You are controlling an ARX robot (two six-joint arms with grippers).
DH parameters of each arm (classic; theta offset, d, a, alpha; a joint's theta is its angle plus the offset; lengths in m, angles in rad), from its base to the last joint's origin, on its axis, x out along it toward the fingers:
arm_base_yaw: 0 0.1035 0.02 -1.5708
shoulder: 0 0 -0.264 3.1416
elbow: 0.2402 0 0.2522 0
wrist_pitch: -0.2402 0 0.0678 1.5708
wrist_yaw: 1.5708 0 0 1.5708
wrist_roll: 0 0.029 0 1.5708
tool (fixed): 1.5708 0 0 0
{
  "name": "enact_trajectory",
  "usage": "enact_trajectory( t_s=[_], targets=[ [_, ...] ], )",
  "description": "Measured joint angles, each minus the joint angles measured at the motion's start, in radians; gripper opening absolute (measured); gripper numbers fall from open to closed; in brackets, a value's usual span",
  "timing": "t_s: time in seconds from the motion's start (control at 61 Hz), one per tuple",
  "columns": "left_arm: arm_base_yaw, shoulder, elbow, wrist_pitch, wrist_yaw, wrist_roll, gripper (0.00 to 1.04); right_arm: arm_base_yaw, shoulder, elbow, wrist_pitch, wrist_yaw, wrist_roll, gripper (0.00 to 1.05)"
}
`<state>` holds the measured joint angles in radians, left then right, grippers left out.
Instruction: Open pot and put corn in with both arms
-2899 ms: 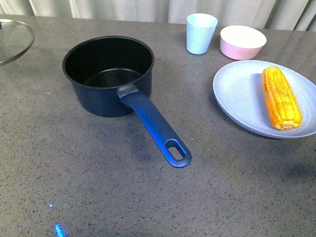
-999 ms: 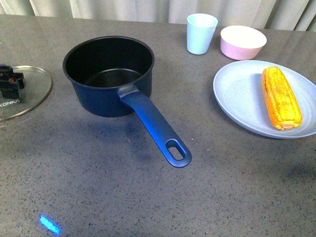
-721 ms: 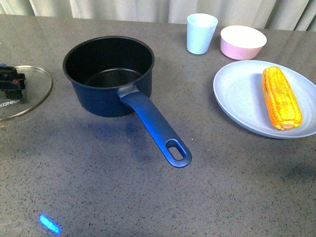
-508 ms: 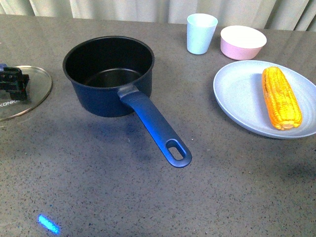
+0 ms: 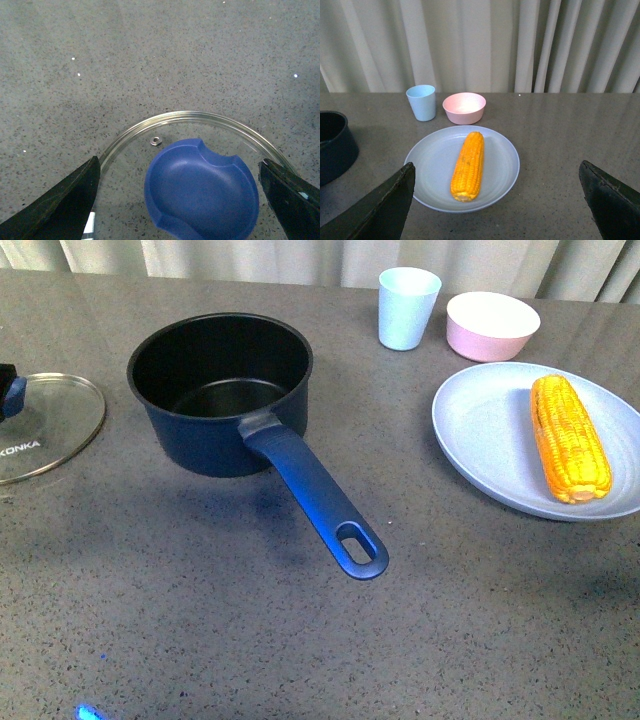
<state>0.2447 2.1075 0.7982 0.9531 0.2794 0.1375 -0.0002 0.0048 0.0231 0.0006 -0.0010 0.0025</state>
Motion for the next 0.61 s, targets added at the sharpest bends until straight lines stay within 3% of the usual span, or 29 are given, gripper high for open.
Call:
enact_trajectory(
  t_s=[0.442,0.606],
  targets=[
    [0.124,-0.462,-0.187,-0.019,0.146,-0.156,0.95,0.0,0.0,0.0,0.0,0.0,0.0,0.96],
    [0.054,-0.714,-0.399,0.044,0.007,-0.149,0.58,0.0,0.0,0.0,0.0,0.0,0.0,0.96]
  ],
)
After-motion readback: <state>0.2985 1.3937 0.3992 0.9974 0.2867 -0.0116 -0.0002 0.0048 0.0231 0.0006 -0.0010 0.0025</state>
